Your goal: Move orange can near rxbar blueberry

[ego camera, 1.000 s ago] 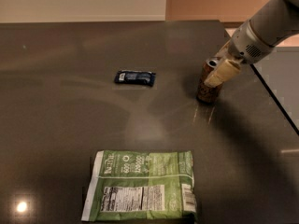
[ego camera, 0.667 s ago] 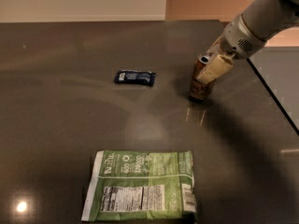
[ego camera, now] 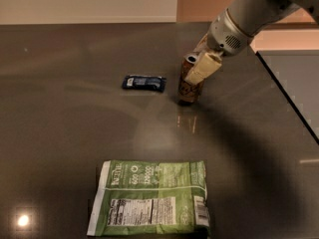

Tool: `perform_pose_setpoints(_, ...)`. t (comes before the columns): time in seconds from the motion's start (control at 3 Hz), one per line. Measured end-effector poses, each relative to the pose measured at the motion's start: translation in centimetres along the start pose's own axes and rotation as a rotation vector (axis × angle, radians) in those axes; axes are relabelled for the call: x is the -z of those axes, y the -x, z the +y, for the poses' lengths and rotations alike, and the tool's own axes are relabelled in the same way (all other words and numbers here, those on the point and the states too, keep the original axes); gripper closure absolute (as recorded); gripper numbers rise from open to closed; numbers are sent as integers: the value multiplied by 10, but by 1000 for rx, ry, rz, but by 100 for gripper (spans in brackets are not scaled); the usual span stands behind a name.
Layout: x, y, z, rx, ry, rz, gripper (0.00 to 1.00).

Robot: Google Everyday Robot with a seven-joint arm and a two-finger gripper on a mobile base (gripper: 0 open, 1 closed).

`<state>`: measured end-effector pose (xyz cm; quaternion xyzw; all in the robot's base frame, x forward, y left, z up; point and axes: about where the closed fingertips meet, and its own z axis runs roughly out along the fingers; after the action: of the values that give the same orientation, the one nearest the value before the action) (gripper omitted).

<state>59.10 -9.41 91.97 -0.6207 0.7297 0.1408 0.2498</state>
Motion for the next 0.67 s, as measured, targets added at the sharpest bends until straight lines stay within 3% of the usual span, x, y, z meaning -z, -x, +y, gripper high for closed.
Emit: perform_pose_setpoints(0.67,-25,22,-3,46,34,-21,100)
